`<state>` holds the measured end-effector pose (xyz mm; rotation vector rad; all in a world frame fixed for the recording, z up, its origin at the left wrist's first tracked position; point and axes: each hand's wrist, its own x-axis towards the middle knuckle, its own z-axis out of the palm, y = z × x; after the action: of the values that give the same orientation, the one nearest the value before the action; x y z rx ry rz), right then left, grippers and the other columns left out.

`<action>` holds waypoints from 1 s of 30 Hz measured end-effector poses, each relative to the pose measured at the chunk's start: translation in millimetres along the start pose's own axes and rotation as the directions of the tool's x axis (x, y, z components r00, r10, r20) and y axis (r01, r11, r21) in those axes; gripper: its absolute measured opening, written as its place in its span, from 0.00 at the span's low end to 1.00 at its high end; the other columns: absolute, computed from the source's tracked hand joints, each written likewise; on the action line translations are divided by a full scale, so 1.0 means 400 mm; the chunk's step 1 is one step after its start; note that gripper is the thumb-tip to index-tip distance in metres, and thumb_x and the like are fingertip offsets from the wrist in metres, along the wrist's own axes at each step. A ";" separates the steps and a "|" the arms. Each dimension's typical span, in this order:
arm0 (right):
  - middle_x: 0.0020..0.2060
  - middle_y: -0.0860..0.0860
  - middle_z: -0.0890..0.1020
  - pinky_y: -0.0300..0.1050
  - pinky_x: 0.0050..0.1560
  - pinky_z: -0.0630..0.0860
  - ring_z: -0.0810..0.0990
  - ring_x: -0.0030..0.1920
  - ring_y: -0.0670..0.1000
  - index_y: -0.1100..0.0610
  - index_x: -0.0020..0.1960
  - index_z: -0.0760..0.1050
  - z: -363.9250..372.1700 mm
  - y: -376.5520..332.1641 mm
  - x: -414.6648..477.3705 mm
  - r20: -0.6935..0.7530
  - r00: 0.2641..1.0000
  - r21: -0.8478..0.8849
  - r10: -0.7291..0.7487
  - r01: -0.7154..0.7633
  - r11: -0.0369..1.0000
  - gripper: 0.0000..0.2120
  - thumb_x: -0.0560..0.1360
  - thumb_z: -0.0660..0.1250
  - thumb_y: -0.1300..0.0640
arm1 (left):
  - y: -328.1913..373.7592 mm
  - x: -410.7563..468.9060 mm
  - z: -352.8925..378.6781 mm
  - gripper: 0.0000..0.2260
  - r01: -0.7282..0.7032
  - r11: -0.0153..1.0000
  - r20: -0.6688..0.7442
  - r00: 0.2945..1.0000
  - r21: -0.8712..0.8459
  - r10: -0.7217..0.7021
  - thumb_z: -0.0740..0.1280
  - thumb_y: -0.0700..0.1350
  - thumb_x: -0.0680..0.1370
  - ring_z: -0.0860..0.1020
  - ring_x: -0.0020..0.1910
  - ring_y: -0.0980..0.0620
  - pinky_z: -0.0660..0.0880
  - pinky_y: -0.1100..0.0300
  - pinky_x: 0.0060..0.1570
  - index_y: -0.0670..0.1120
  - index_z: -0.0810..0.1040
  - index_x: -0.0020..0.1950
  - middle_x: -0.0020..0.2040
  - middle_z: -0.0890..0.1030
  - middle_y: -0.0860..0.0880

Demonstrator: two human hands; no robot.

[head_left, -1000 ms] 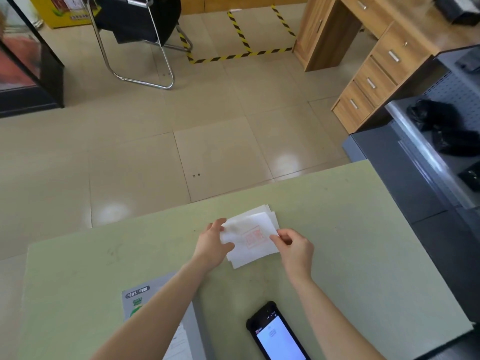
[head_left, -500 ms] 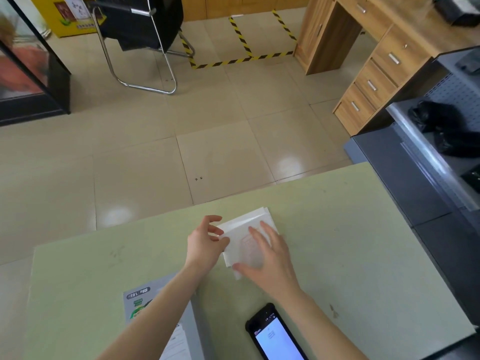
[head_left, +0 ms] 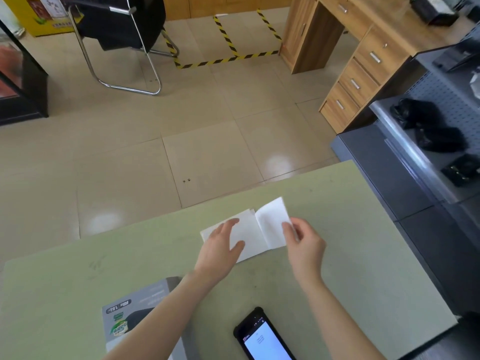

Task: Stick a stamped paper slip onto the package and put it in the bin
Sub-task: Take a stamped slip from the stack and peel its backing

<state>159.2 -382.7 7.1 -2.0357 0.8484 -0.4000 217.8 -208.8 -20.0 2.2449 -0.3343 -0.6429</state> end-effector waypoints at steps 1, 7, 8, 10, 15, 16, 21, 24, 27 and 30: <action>0.35 0.48 0.81 0.30 0.36 0.67 0.78 0.38 0.48 0.58 0.46 0.80 -0.012 0.010 0.029 -0.011 0.999 0.016 0.041 -0.041 0.999 0.03 0.73 0.69 0.61 | -0.007 0.011 0.016 0.24 -0.036 0.989 0.068 0.997 0.142 0.026 0.63 0.49 0.79 0.62 0.74 0.51 0.63 0.55 0.70 0.51 0.61 0.74 0.75 0.65 0.52; 0.36 0.49 0.80 0.36 0.41 0.67 0.78 0.40 0.50 0.58 0.46 0.81 -0.060 0.098 0.157 -0.034 0.984 -0.033 0.176 -0.177 0.984 0.03 0.73 0.69 0.60 | -0.015 0.076 0.114 0.28 -0.195 0.824 0.292 0.956 0.531 0.037 0.58 0.48 0.81 0.37 0.78 0.50 0.43 0.42 0.75 0.49 0.48 0.78 0.80 0.40 0.55; 0.36 0.49 0.81 0.35 0.40 0.67 0.78 0.40 0.50 0.58 0.45 0.81 -0.062 0.113 0.169 -0.036 0.980 -0.036 0.193 -0.195 0.980 0.03 0.72 0.69 0.60 | -0.015 0.083 0.123 0.29 -0.188 0.816 0.300 0.954 0.547 0.019 0.58 0.48 0.81 0.36 0.78 0.50 0.42 0.40 0.75 0.49 0.46 0.78 0.79 0.39 0.55; 0.35 0.49 0.80 0.29 0.36 0.65 0.78 0.38 0.48 0.59 0.44 0.82 -0.062 0.138 0.189 -0.046 0.973 -0.047 0.225 -0.227 0.973 0.04 0.72 0.70 0.59 | -0.016 0.097 0.133 0.30 -0.186 0.792 0.328 0.945 0.581 -0.019 0.57 0.49 0.82 0.36 0.78 0.50 0.43 0.39 0.75 0.48 0.42 0.78 0.79 0.36 0.55; 0.34 0.50 0.80 0.38 0.41 0.68 0.77 0.37 0.49 0.59 0.43 0.82 -0.053 0.190 0.209 -0.046 0.941 -0.071 0.337 -0.339 0.938 0.04 0.72 0.70 0.58 | -0.026 0.105 0.141 0.32 -0.203 0.755 0.358 0.932 0.624 -0.045 0.56 0.52 0.82 0.37 0.78 0.51 0.45 0.38 0.74 0.50 0.38 0.78 0.78 0.34 0.56; 0.34 0.51 0.81 0.40 0.41 0.69 0.77 0.37 0.50 0.59 0.42 0.81 -0.051 0.198 0.208 -0.047 0.934 -0.069 0.353 -0.356 0.932 0.04 0.72 0.70 0.58 | -0.027 0.104 0.142 0.32 -0.205 0.750 0.360 0.932 0.628 -0.046 0.56 0.52 0.82 0.37 0.78 0.51 0.45 0.38 0.74 0.50 0.38 0.78 0.78 0.34 0.56; 0.33 0.51 0.81 0.41 0.41 0.70 0.78 0.37 0.52 0.59 0.41 0.82 -0.046 0.226 0.177 -0.073 0.912 -0.081 0.403 -0.408 0.909 0.04 0.70 0.69 0.59 | -0.022 0.104 0.145 0.32 -0.205 0.739 0.356 0.933 0.642 -0.050 0.56 0.53 0.82 0.37 0.78 0.51 0.47 0.37 0.74 0.51 0.38 0.78 0.78 0.34 0.56; 0.34 0.52 0.81 0.44 0.44 0.72 0.78 0.39 0.53 0.60 0.42 0.82 -0.043 0.232 0.158 -0.095 0.908 -0.098 0.409 -0.417 0.903 0.05 0.70 0.69 0.59 | -0.021 0.105 0.142 0.33 -0.213 0.722 0.363 0.930 0.658 -0.056 0.55 0.54 0.82 0.37 0.78 0.51 0.47 0.38 0.74 0.51 0.37 0.78 0.78 0.33 0.56; 0.33 0.53 0.79 0.43 0.44 0.71 0.78 0.39 0.54 0.62 0.42 0.83 -0.039 0.228 0.148 -0.121 0.903 -0.103 0.412 -0.424 0.900 0.05 0.70 0.69 0.60 | -0.019 0.105 0.139 0.33 -0.221 0.703 0.366 0.929 0.676 -0.060 0.55 0.54 0.82 0.37 0.78 0.51 0.48 0.38 0.75 0.51 0.37 0.78 0.78 0.33 0.55; 0.33 0.54 0.79 0.42 0.43 0.68 0.77 0.38 0.54 0.62 0.42 0.82 -0.039 0.225 0.142 -0.131 0.898 -0.107 0.420 -0.434 0.895 0.05 0.70 0.70 0.61 | -0.019 0.109 0.138 0.33 -0.232 0.685 0.374 0.925 0.691 -0.064 0.55 0.54 0.82 0.38 0.78 0.50 0.49 0.38 0.75 0.51 0.36 0.78 0.78 0.33 0.55</action>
<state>153.6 -466.7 -59.5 -1.8859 1.3861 -0.2050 224.6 -255.3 -72.8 2.8186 -1.0468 -1.0218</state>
